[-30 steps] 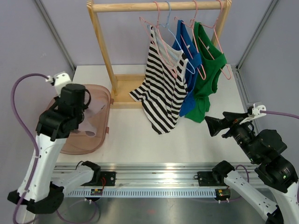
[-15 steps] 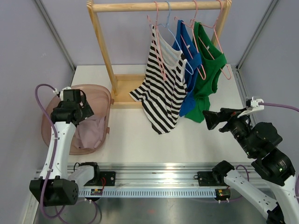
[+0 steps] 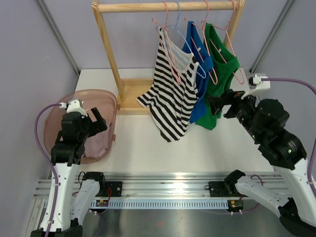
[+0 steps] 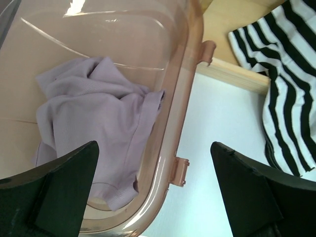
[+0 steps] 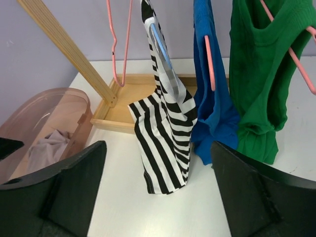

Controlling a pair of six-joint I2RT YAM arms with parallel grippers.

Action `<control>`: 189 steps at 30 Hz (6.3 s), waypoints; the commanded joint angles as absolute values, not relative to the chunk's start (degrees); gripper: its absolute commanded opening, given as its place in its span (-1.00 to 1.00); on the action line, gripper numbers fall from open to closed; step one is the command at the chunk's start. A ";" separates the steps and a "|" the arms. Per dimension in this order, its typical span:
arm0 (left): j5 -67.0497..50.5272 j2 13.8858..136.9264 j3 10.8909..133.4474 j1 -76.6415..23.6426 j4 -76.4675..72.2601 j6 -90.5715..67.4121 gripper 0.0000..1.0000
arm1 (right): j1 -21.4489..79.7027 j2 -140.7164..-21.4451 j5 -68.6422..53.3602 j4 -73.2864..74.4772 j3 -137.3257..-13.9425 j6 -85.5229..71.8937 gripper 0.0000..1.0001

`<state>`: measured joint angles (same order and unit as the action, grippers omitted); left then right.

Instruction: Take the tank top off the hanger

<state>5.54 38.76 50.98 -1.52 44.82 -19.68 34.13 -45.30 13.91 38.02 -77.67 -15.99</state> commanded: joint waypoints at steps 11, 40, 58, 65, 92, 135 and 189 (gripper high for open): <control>2.02 38.59 50.19 -6.41 40.34 -18.98 0.98 | 34.19 -71.24 15.47 34.80 -102.53 -1.33 0.37; -3.95 39.29 49.83 -8.17 39.37 -18.46 0.98 | 29.79 -109.60 5.45 41.06 -147.66 3.43 -1.00; -3.69 39.64 49.75 -9.14 39.37 -18.46 0.98 | 29.88 -101.17 7.29 33.22 -145.30 0.35 -1.00; -8.51 38.59 49.66 -9.32 37.71 -17.49 0.98 | 29.79 -84.51 6.07 31.91 -124.84 -1.21 -1.00; 5.77 40.68 52.82 -51.30 22.35 -25.67 0.98 | 29.79 -20.84 -27.77 49.66 -64.69 -17.31 -1.00; 42.47 56.87 58.01 -75.94 18.99 -19.96 -0.57 | 29.88 -20.92 -28.56 45.53 -62.49 -17.84 -1.00; 34.48 50.45 50.20 -67.06 20.77 -29.89 -1.00 | 29.79 -6.60 -29.20 25.52 -49.76 -18.89 -1.00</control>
<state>42.15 51.05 52.66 -68.10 25.41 -32.95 29.82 -9.43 -32.49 39.97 -53.87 -14.98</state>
